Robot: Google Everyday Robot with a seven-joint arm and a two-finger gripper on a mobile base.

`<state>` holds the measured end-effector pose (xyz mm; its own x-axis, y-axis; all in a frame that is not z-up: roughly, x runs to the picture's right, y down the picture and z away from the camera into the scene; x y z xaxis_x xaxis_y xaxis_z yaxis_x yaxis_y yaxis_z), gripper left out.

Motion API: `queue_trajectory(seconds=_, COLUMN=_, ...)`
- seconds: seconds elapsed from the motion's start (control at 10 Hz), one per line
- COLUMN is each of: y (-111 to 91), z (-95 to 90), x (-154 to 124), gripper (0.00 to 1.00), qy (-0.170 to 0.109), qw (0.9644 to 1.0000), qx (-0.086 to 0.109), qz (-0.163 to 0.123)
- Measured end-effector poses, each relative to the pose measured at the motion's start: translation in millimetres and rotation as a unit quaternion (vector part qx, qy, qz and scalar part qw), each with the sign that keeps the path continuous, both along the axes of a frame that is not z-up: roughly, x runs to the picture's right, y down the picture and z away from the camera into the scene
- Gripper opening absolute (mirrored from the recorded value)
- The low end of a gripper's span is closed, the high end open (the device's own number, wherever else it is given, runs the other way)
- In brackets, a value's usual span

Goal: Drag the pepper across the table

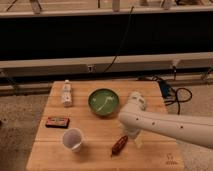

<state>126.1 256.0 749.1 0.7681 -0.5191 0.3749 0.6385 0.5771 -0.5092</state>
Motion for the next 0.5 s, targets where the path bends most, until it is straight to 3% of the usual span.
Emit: queue_trajectory(seconds=0.5, y=15.3, z=6.6, x=-1.0, gripper=0.80, qy=-0.028, qw=0.9994, qx=-0.014, qz=-0.014)
